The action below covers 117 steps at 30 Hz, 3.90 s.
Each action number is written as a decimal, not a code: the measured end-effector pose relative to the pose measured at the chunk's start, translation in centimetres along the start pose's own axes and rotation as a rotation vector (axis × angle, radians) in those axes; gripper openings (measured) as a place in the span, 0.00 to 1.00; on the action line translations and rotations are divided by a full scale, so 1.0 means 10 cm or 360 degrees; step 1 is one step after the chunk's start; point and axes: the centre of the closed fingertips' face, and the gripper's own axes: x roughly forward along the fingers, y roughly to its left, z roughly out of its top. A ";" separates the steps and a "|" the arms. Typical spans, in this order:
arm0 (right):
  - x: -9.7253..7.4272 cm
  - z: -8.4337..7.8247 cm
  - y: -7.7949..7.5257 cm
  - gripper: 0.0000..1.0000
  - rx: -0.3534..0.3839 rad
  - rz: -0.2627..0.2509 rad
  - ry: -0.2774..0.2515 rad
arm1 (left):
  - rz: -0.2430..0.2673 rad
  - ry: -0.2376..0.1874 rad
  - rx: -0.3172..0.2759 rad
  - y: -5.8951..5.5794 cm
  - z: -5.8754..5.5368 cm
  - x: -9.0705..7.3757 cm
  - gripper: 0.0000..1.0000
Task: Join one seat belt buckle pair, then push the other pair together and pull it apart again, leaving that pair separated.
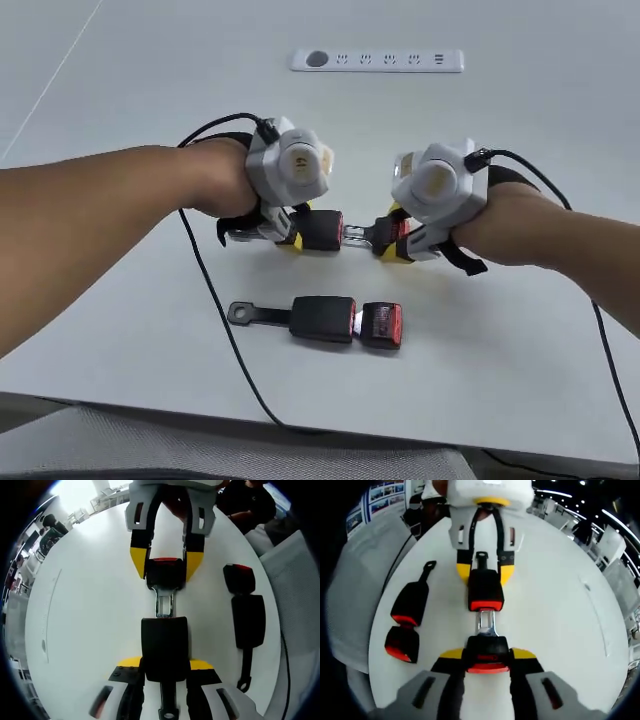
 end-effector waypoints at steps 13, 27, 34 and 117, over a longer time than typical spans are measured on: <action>0.06 0.14 -0.01 0.33 -0.0013 -0.0013 -0.0065 | -0.0004 0.0029 0.0008 0.00 0.01 0.01 0.32; 0.08 0.18 -0.02 0.31 0.0010 0.0008 -0.0096 | -0.0021 0.0018 0.0040 0.00 0.03 0.02 0.31; 0.17 0.33 -0.02 0.31 0.0016 -0.0006 -0.0089 | -0.0028 -0.0022 0.0007 0.01 0.02 0.02 0.31; -0.75 -0.71 0.05 0.68 0.0334 -0.0428 -0.0040 | 0.0332 -0.0256 -0.0169 0.01 0.03 -0.28 0.45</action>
